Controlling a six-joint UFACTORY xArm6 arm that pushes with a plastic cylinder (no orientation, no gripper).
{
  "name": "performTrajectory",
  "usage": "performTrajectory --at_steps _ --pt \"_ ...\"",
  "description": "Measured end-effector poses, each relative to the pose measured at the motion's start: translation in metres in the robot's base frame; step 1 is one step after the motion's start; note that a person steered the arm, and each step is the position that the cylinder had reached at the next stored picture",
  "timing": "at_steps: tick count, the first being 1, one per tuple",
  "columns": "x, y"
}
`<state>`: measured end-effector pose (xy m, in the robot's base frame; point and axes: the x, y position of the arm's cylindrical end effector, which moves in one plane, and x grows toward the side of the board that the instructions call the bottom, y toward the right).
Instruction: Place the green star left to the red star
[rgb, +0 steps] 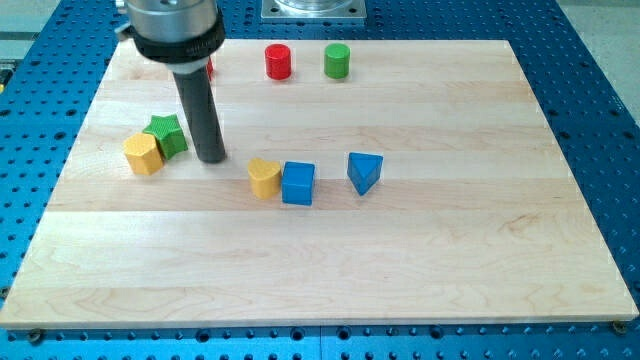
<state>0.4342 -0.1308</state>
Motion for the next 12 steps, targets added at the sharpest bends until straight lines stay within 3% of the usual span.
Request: performTrajectory --at_steps 2,3,4,6,7,8,9,11,12 --pt "-0.052 -0.048" --pt "-0.003 -0.029" --pt "-0.020 -0.058" --pt "-0.100 -0.091" --pt "-0.070 -0.096" --pt "-0.098 -0.121" --pt "-0.135 -0.107" --pt "-0.081 -0.133" --pt "-0.143 -0.142"
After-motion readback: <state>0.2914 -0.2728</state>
